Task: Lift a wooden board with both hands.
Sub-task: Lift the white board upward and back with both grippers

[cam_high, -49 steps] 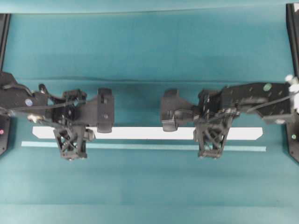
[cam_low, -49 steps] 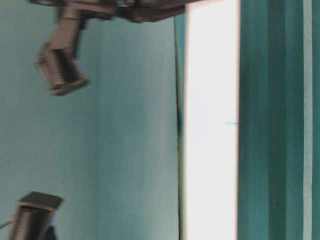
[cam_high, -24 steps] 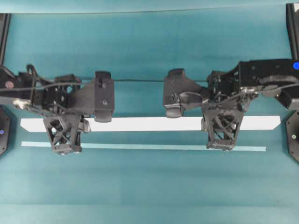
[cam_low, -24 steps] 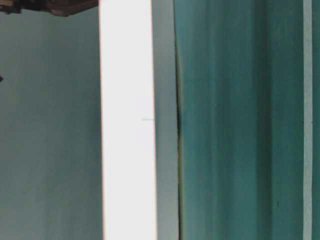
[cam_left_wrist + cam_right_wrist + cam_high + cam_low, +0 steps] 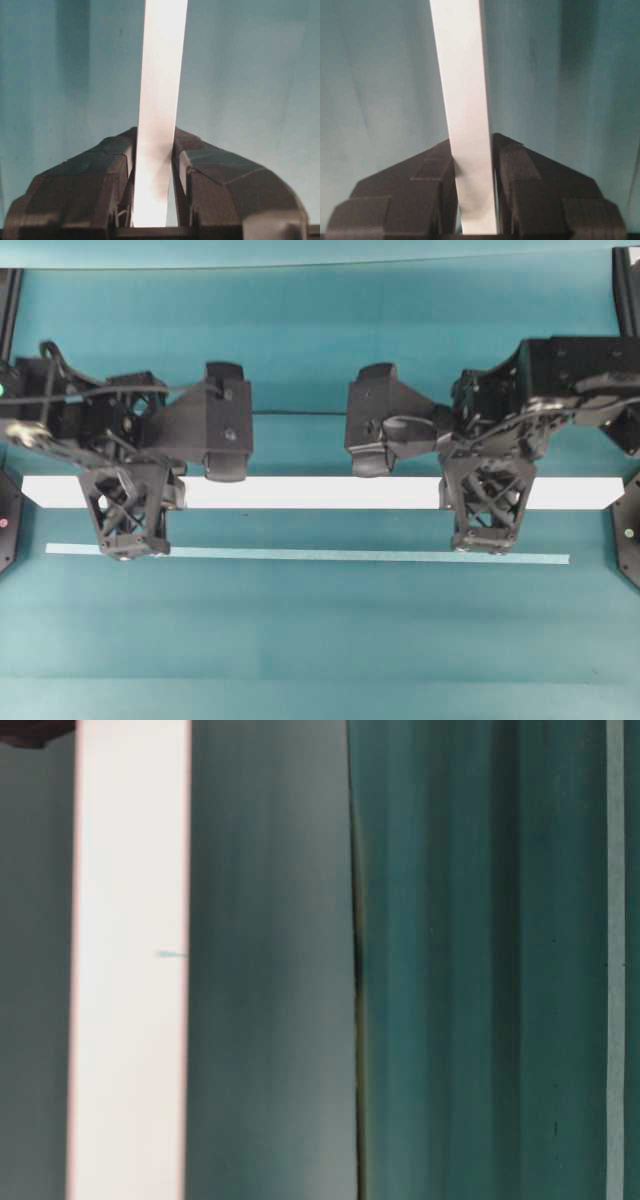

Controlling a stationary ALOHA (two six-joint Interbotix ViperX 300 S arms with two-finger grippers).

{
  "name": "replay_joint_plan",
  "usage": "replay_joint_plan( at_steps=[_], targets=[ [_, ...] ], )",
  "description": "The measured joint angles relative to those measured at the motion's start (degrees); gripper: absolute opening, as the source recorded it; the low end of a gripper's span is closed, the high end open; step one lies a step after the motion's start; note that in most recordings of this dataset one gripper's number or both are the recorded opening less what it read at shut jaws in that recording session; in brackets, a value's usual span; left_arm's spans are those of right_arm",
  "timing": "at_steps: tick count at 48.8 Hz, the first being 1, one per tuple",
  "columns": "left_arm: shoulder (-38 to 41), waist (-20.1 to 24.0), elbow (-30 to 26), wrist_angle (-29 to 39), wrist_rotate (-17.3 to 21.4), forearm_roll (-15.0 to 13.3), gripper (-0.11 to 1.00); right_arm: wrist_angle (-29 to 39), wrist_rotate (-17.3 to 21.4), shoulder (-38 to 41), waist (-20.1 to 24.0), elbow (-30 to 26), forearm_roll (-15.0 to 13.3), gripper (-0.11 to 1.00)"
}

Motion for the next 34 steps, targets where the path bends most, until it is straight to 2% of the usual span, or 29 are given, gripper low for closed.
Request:
replay_joint_plan(
  at_steps=[15, 22, 34],
  targets=[
    [0.0, 0.1, -6.9, 5.7, 0.0, -0.1, 0.17, 8.2, 1.0, 0.4, -0.3, -8.6, 0.0, 0.21],
    [0.3, 0.1, -10.2, 9.0, 0.0, -0.1, 0.17, 9.5, 2.6, 0.5, -0.3, -11.3, -0.1, 0.21],
    [1.8, 0.0, -17.1, 14.2, 0.2, -0.1, 0.17, 11.6, 2.9, 0.1, -0.4, -15.5, -0.3, 0.21]
  ],
)
